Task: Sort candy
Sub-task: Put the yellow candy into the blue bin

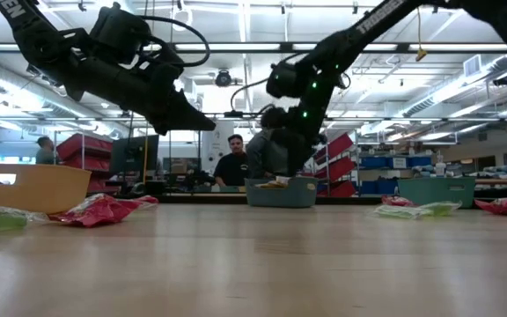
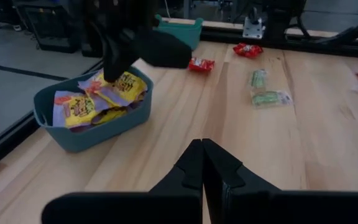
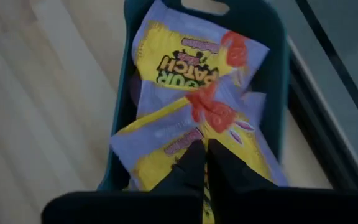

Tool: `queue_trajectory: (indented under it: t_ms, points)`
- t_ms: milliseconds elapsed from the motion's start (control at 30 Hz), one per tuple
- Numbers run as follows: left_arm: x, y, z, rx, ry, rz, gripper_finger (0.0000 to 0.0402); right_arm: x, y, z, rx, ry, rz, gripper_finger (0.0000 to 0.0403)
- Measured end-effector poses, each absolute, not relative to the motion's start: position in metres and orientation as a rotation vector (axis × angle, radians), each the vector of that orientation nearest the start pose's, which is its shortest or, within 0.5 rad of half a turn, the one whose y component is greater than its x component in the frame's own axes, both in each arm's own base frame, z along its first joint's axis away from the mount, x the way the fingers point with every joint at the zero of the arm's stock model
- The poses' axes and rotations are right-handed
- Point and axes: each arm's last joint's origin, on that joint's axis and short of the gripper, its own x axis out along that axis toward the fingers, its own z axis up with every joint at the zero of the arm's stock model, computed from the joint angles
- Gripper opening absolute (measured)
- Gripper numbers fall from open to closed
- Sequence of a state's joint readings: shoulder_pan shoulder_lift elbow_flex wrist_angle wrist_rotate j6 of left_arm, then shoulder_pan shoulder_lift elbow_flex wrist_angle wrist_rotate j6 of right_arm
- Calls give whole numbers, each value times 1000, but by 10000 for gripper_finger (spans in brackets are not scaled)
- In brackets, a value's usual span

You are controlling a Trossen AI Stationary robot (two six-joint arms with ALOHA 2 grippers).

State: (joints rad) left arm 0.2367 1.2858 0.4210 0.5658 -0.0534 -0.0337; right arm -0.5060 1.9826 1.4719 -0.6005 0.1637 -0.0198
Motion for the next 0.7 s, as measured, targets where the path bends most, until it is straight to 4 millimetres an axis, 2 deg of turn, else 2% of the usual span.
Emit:
queue_trajectory:
  t_ms: [133, 267, 533, 700]
  points:
    - [235, 62, 180, -66, 298, 312, 1, 365, -209, 180, 151, 1091, -562, 6]
    - [234, 66, 181, -71, 289, 328, 1, 369, -209, 184, 154, 1060, -518, 1]
    - [234, 67, 183, -94, 262, 312, 1, 368, -198, 237, 137, 956, -528, 17]
    - [235, 65, 184, -125, 258, 243, 1, 356, -171, 251, 181, 1064, -468, 16]
